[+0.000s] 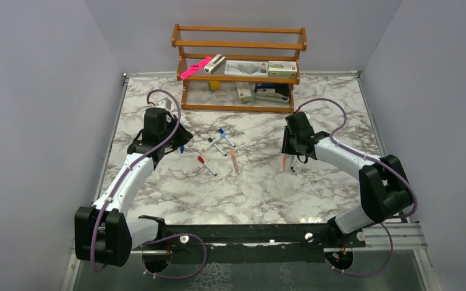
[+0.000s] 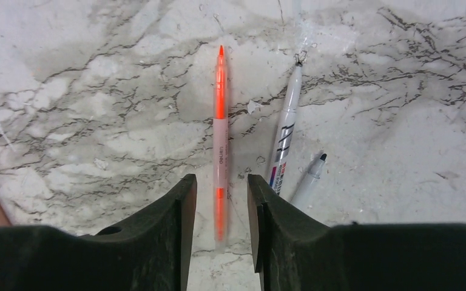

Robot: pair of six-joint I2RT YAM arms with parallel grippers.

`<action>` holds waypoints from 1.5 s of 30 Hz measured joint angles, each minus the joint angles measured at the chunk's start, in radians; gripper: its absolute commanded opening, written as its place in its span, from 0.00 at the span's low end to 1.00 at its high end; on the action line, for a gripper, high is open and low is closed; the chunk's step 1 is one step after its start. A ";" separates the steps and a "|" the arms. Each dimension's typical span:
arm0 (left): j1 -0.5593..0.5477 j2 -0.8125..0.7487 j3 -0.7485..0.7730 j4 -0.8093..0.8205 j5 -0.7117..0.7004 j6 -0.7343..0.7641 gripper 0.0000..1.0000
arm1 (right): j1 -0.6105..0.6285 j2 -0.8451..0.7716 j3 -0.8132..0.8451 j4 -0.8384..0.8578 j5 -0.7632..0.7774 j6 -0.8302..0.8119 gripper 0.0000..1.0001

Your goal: Open the pen caps

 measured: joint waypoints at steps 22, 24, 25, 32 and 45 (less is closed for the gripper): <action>0.018 0.296 0.014 0.014 -0.253 -0.026 0.10 | 0.000 -0.138 0.023 -0.027 -0.173 -0.052 0.52; 0.021 0.324 0.037 0.015 -0.272 -0.026 0.12 | 0.000 -0.144 0.019 -0.024 -0.194 -0.055 0.52; 0.023 0.335 0.047 0.018 -0.280 -0.026 0.15 | 0.000 -0.148 0.016 -0.024 -0.204 -0.057 0.52; 0.032 0.412 0.120 0.019 -0.323 -0.019 0.22 | 0.000 -0.156 0.005 -0.013 -0.262 -0.060 0.52; 0.035 0.481 0.138 0.023 -0.330 -0.001 0.28 | 0.000 -0.166 -0.011 0.004 -0.327 -0.065 0.52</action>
